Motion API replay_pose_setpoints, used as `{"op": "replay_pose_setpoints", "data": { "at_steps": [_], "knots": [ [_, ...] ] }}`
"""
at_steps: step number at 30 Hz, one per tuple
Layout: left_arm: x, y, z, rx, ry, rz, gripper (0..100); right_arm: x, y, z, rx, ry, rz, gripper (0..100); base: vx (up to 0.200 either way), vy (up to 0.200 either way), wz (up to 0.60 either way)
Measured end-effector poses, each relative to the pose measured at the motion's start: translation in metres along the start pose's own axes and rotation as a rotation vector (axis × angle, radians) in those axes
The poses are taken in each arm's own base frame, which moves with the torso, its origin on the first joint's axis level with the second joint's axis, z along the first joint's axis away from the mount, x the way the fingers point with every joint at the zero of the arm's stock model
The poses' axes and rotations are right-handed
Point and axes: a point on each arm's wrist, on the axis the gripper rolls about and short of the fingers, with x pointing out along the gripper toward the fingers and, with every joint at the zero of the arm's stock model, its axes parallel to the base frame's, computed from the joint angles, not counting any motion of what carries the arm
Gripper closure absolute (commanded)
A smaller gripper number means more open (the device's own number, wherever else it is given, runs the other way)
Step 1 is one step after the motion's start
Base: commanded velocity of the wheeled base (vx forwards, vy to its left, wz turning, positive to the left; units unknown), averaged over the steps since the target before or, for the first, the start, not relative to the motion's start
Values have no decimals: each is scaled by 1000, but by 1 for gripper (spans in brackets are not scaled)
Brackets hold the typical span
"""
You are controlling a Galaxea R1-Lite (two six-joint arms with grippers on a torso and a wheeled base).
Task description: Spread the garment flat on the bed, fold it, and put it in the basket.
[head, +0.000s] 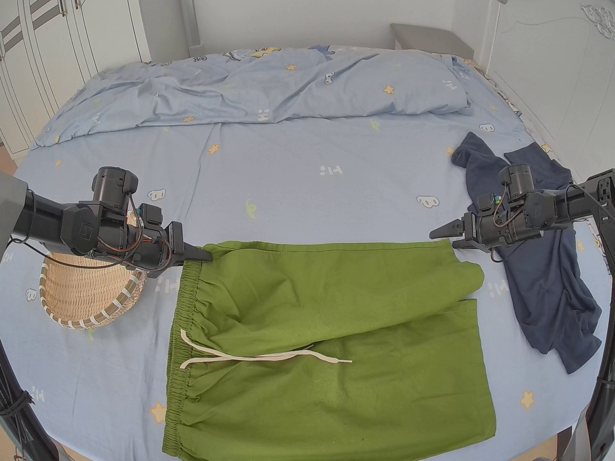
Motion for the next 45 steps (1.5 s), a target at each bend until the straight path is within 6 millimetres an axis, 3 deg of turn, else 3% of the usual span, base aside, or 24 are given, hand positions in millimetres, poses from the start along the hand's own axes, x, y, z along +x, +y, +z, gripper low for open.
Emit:
{"op": "replay_pose_setpoints", "data": {
  "at_steps": [16,29,45],
  "knots": [
    [0,1,1,-2,-2,3,100,2,5,-4,-1,14,7,100,0,0,0],
    [-3,1,10,34,-66,-3,100,-39,31,21,-91,-149,15,100,0,0,0],
    [-11,13,27,89,-199,-7,100,-39,50,43,-255,-354,67,100,0,0,0]
  ]
}}
